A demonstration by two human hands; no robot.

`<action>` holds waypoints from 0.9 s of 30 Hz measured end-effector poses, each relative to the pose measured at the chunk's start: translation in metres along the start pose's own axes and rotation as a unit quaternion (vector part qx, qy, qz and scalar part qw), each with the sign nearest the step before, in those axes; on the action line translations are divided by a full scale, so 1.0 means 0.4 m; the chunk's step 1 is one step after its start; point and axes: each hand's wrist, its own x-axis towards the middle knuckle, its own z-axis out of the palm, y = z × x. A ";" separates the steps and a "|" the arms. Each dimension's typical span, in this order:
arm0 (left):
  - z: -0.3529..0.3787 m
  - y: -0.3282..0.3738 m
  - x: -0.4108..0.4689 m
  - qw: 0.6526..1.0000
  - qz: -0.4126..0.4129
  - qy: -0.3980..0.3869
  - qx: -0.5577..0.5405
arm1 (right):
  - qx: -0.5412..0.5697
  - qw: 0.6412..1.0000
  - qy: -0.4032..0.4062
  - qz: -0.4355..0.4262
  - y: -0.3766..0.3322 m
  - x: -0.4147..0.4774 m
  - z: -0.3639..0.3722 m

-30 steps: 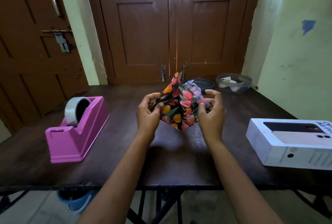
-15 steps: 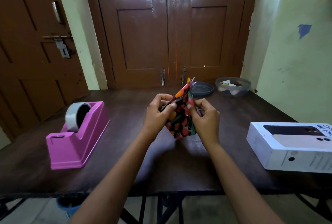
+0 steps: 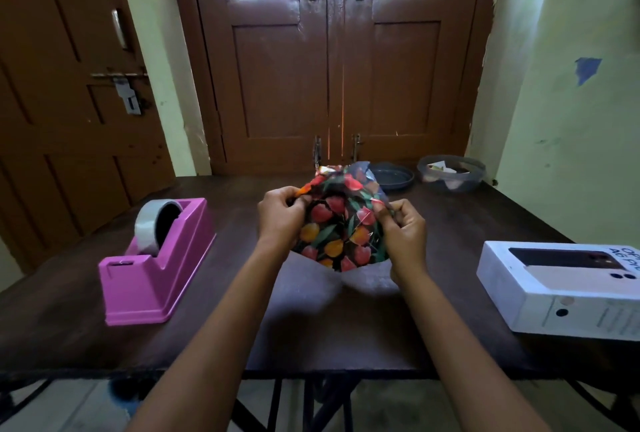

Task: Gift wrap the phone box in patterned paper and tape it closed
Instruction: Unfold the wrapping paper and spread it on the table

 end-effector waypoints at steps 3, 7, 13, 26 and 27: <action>-0.004 -0.001 0.003 0.997 -0.043 0.009 -0.068 | 0.047 0.997 0.020 0.058 0.000 0.005 -0.008; -0.004 -0.008 -0.007 0.999 -0.008 -0.036 0.006 | 0.019 0.997 -0.009 0.069 -0.003 0.010 -0.009; 0.003 -0.009 -0.024 0.996 0.027 -0.041 0.076 | -0.061 0.995 -0.079 0.027 -0.011 -0.014 0.001; -0.003 -0.004 -0.029 0.994 0.091 -0.010 0.055 | -0.060 0.984 -0.161 0.036 -0.024 -0.027 -0.008; -0.009 -0.002 -0.031 0.994 0.099 -0.020 0.043 | -0.030 0.981 -0.181 0.057 -0.029 -0.032 -0.008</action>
